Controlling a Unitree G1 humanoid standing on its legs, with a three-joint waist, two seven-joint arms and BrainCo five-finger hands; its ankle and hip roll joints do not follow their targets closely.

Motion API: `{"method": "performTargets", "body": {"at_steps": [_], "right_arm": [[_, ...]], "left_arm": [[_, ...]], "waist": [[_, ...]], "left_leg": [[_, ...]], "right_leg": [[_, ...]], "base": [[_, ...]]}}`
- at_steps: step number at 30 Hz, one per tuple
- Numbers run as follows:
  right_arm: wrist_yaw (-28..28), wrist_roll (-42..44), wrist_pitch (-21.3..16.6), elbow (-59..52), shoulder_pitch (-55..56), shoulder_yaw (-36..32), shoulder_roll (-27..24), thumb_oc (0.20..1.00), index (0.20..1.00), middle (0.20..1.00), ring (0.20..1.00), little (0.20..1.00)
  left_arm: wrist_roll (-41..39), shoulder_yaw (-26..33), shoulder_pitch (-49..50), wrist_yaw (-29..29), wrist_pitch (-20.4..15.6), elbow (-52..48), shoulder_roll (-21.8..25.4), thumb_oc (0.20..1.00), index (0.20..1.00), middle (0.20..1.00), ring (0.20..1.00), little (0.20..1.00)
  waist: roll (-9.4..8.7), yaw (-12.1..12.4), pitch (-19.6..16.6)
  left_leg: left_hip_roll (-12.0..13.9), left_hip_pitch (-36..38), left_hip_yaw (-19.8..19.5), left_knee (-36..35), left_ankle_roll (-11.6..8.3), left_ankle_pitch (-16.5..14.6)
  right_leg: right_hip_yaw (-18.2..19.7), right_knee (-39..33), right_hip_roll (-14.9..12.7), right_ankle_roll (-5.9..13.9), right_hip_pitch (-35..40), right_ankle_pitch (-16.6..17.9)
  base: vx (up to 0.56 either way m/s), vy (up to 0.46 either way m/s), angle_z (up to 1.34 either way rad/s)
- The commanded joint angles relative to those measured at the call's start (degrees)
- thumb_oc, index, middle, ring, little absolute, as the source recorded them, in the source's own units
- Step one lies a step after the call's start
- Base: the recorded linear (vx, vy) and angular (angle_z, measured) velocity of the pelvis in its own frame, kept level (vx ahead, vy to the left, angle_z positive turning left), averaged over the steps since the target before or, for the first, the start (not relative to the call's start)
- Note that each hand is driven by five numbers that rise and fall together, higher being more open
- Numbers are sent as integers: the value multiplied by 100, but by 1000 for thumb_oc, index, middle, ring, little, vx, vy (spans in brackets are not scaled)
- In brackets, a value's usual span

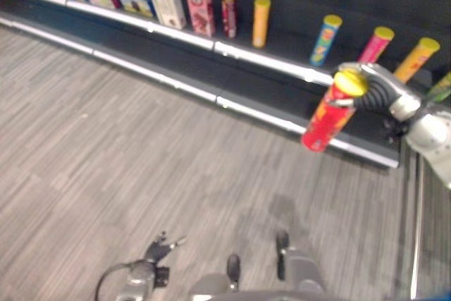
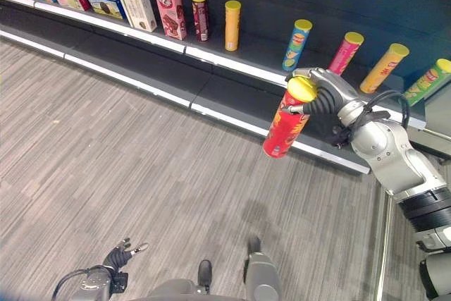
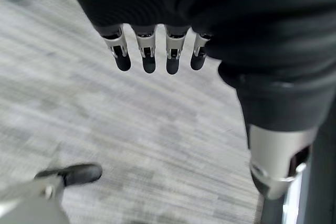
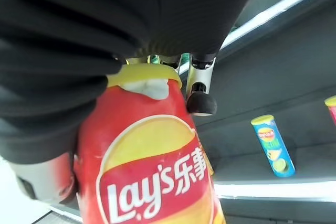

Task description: Put the goods on the table back onto the shelves and tidy them up.

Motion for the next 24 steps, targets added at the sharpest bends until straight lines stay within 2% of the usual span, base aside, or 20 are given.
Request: {"method": "performTargets", "body": {"at_steps": [1, 2, 3, 4, 5, 7, 8, 10, 11, 12, 14, 15, 16, 17, 18, 19, 20, 21, 22, 24], "right_arm": [[-229, 333, -119, 273, -650, -121, -383, 200, 200, 200, 200, 200], [-204, 335, -109, 232, -560, -182, -483, 200, 200, 200, 200, 200], [-161, 288, -95, 216, -457, -240, -567, 200, 200, 200, 200, 200], [-129, 247, -77, 253, -457, -212, -610, 200, 200, 200, 200, 200], [-115, 229, -62, 257, -420, -214, -657, 200, 200, 200, 200, 200], [-96, 239, -50, 218, -356, -286, -705, 200, 200, 200, 200, 200], [-100, 259, 2, 266, -322, -313, -681, 200, 200, 200, 200, 200], [-123, 270, 26, 341, -309, -294, -721, 200, 200, 200, 200, 200], [-117, 302, 37, 342, -288, -298, -742, 200, 200, 200, 200, 200], [-116, 303, 38, 340, -279, -304, -745, 200, 200, 200, 200, 200], [-71, 320, 56, 386, -309, -238, -791, 200, 200, 200, 200, 200], [-91, 328, 38, 424, -297, -246, -794, 200, 200, 200, 200, 200], [-98, 351, 22, 454, -273, -256, -761, 200, 200, 200, 200, 200], [-120, 352, 0, 456, -286, -230, -746, 200, 200, 200, 200, 200], [-187, 327, -27, 515, -313, -203, -714, 200, 200, 200, 200, 200], [-246, 257, -55, 604, -272, -225, -667, 200, 200, 200, 200, 200], [-247, 255, -58, 603, -256, -239, -662, 200, 200, 200, 200, 200], [-216, 89, -41, 611, -273, -203, -596, 200, 200, 200, 200, 200], [-217, 86, -40, 609, -267, -208, -594, 200, 200, 200, 200, 200], [-196, -67, 6, 524, -378, -101, -477, 200, 200, 200, 200, 200]], "left_arm": [[110, -198, 343, -35, -97, -285, 116, 1000, 1000, 1000, 1000, 1000], [161, -243, 353, -49, -87, -242, 80, 1000, 1000, 1000, 1000, 1000], [150, -303, 389, -47, -61, -249, -41, 1000, 1000, 1000, 1000, 1000], [105, -302, 396, -31, -56, -283, -83, 1000, 1000, 1000, 1000, 1000], [63, -308, 442, -31, -47, -343, -120, 1000, 1000, 1000, 1000, 1000], [23, -348, 520, -47, -10, -445, -168, 1000, 1000, 1000, 1000, 1000], [41, -344, 525, -38, 32, -434, -165, 1000, 1000, 1000, 1000, 1000], [29, -346, 536, -22, 71, -412, -196, 1000, 1000, 1000, 1000, 1000], [45, -369, 555, -27, 78, -401, -209, 1000, 1000, 1000, 1000, 1000], [45, -374, 557, -27, 78, -402, -210, 1000, 1000, 1000, 1000, 1000], [22, -366, 599, -62, 102, -361, -206, 1000, 1000, 1000, 1000, 1000], [46, -366, 603, -63, 97, -282, -191, 1000, 1000, 1000, 1000, 1000], [47, -346, 630, -52, 78, -263, -164, 1000, 1000, 1000, 1000, 1000], [42, -339, 669, -50, 66, -274, -128, 1000, 1000, 1000, 1000, 1000], [19, -317, 709, -29, 30, -266, -81, 1000, 1000, 1000, 1000, 1000], [21, -311, 743, 23, 20, -222, -31, 1000, 1000, 1000, 1000, 1000], [21, -314, 743, 23, 17, -220, -24, 1000, 1000, 1000, 1000, 1000], [46, -287, 803, 18, -7, -106, -56, 1000, 1000, 1000, 1000, 1000], [46, -288, 803, 19, -9, -104, -54, 1000, 1000, 1000, 1000, 1000], [91, -224, 819, 61, -25, -128, -42, 1000, 1000, 1000, 1000, 1000]], "waist": [[-181, 116, -246], [-162, 64, -363], [-39, 32, -460], [20, 20, -502], [65, 13, -521], [73, 50, -485], [5, 58, -467], [-77, 173, -391], [-100, 231, -360], [-78, 249, -347], [-109, 392, -305], [-122, 446, -288], [-101, 520, -276], [-39, 593, -303], [41, 720, -312], [82, 827, -343], [62, 828, -336], [148, 840, -430], [142, 849, -419], [137, 866, -470]], "left_leg": [[-50, 878, -660, -64, -808, -686], [51, 1011, -726, -11, -864, -819], [223, 925, -669, 770, -1091, -626], [302, 823, -525, 1186, -1271, -379], [371, 659, -390, 1744, -1492, 7], [420, 116, -78, 3207, -1820, 725], [436, -166, 117, 3719, -1839, 939], [479, -717, 327, 4238, -1588, 857], [477, -963, 395, 4162, -1447, 705], [501, -951, 405, 4194, -1443, 668], [583, -1257, 509, 3336, -1279, 346], [641, -1363, 515, 2690, -1265, 262], [693, -1440, 520, 1927, -1281, 321], [720, -1494, 402, 1224, -1305, 534], [667, -1607, 56, 552, -1413, 907], [629, -1869, -412, -31, -1621, 1129], [612, -1858, -409, -24, -1620, 1117], [641, -1710, -551, -64, -1585, 1211], [638, -1694, -541, -64, -1583, 1208], [600, -1555, -328, 11, -1441, 1171]], "right_leg": [[-235, -474, 268, -163, 397, 601], [-282, -459, 250, -235, 499, 568], [-345, -316, 241, -316, 799, 551], [-420, -320, 227, -348, 981, 496], [-457, -322, 234, -403, 1156, 416], [-411, -378, 272, -572, 1592, 138], [-374, -426, 223, -638, 1754, 13], [-223, -525, 199, -725, 2093, -167], [-158, -544, 164, -727, 2224, -219], [-146, -539, 186, -726, 2239, -230], [-56, -556, 109, -664, 2475, -389], [-42, -557, 62, -627, 2524, -473], [-30, -588, 46, -581, 2632, -562], [32, -596, 73, -566, 2714, -638], [186, -596, 139, -541, 2862, -766], [441, -596, 112, -499, 3166, -918], [436, -596, 95, -497, 3181, -933], [601, -497, 49, -423, 3303, -1040], [609, -494, 41, -421, 3314, -1045], [695, -136, -283, -271, 3222, -957]], "base": [[407, -124, 98], [778, -232, 113], [714, -200, 101], [662, -159, 79], [426, -88, 73], [437, -141, 57], [383, -159, 20], [349, -113, -22], [255, -47, -31], [276, -23, -24], [335, 9, -35], [381, 56, -40], [396, 93, -34], [459, 138, -21], [662, 198, -39], [529, 154, -57], [621, 198, -91], [278, 105, -78], [423, 199, -74], [271, 191, -66]]}}
